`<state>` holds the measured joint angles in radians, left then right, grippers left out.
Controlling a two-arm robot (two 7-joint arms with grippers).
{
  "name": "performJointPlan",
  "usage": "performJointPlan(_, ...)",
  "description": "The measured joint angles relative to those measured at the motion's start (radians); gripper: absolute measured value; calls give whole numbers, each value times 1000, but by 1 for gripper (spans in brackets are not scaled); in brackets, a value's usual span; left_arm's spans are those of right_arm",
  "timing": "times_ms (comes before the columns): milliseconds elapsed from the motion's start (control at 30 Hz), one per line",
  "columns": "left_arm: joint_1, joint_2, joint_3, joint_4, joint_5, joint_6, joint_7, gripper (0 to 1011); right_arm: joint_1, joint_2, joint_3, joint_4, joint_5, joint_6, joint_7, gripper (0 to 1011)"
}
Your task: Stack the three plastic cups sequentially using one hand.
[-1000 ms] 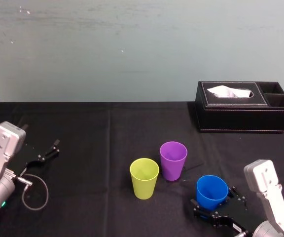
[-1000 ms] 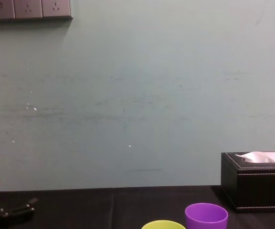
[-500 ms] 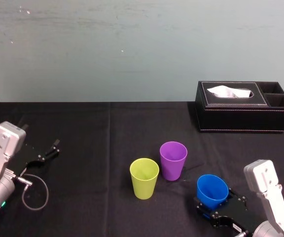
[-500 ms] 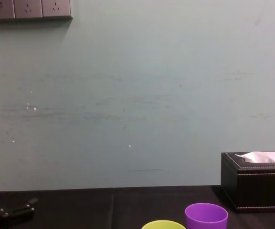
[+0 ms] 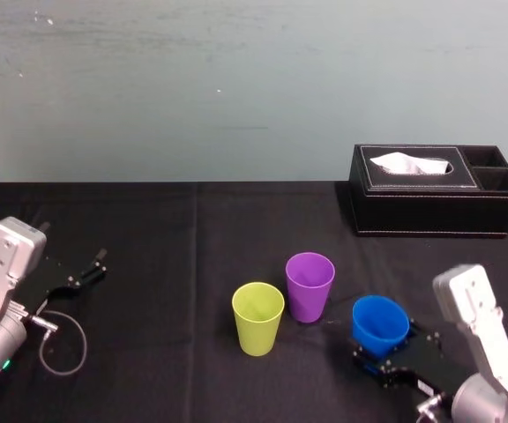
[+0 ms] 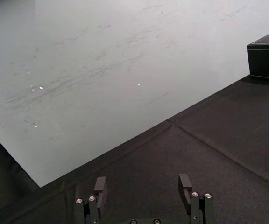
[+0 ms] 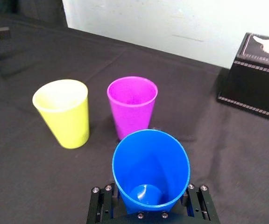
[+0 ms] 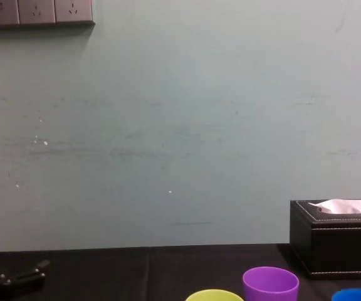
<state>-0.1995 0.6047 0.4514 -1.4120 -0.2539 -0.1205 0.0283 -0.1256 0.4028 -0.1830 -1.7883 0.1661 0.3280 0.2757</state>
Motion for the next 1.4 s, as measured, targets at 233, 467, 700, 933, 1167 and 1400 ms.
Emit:
performJointPlan(233, 0, 0, 0, 0, 0, 0, 0, 1000, 90, 21, -8, -9, -7, 109, 29, 715)
performJointPlan(467, 0, 0, 0, 0, 0, 0, 0, 1000, 230, 29, -31, 18, 13, 184, 83, 715)
performJointPlan(700, 0, 0, 0, 0, 0, 0, 0, 1000, 336, 19, -68, 71, 33, 205, 112, 715)
performJointPlan(933, 0, 0, 0, 0, 0, 0, 0, 1000, 401, -3, -107, 128, 47, 205, 119, 715)
performJointPlan(1167, 0, 0, 0, 0, 0, 0, 0, 1000, 453, -29, -133, 195, 69, 196, 121, 715)
performJointPlan(1400, 0, 0, 0, 0, 0, 0, 0, 1000, 483, -43, -160, 230, 80, 186, 120, 715)
